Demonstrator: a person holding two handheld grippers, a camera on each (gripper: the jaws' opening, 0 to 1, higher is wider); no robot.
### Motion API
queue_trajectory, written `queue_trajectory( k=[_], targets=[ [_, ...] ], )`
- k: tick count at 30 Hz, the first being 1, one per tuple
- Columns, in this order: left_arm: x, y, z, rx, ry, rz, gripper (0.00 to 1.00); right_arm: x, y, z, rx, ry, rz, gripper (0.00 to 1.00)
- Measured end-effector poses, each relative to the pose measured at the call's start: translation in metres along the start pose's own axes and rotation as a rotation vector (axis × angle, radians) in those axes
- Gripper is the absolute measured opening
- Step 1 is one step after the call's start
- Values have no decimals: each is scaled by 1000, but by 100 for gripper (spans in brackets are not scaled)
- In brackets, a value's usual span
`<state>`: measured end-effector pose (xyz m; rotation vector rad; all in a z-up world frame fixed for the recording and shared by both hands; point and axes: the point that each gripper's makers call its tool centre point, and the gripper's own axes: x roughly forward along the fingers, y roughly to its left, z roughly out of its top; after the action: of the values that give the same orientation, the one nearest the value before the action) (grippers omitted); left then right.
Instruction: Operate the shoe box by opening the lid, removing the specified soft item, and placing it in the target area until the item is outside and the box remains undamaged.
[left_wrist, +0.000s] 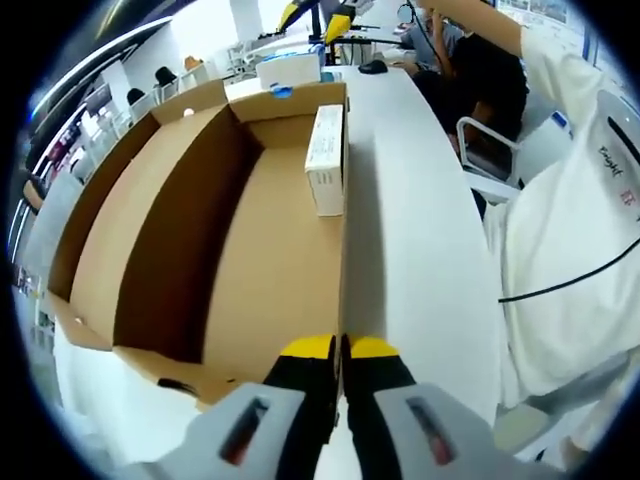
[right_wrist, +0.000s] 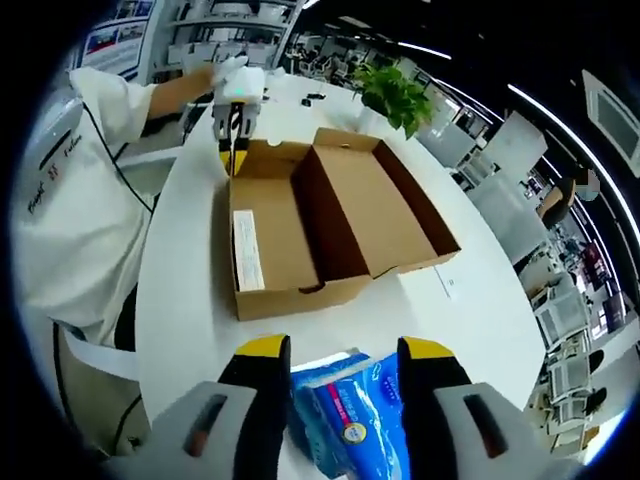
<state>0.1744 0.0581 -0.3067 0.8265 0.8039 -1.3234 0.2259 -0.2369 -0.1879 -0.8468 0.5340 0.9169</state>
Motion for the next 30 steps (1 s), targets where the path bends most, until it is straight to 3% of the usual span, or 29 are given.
queue_trajectory(
  k=[4, 9, 14, 17, 19, 23, 26, 30],
  targets=[
    [0, 0, 0, 3, -1, 1, 2, 3, -10, 1, -12, 36, -49, 37],
    [0, -1, -1, -28, 29, -30, 2, 4, -13, 10, 43, 4, -73, 38],
    [-2, 0, -1, -43, 54, -24, 2, 5, -14, 16, -63, 54, -126, 29],
    [-4, 1, 0, -42, 53, -19, 3, 8, -27, 15, -116, 105, -219, 27],
    [-5, 0, -2, -56, 59, -14, 3, 21, -10, 32, 12, 16, -167, 29],
    [-3, -7, -6, -49, 81, -25, 2, 32, 6, 43, -9, 4, -140, 30],
    [-6, -6, -5, -41, 81, -17, 2, 46, 31, 58, -30, -39, 19, 35],
    [-6, -6, -6, -11, 82, -15, 2, 54, 37, 66, -42, -34, 82, 31]
  ],
)
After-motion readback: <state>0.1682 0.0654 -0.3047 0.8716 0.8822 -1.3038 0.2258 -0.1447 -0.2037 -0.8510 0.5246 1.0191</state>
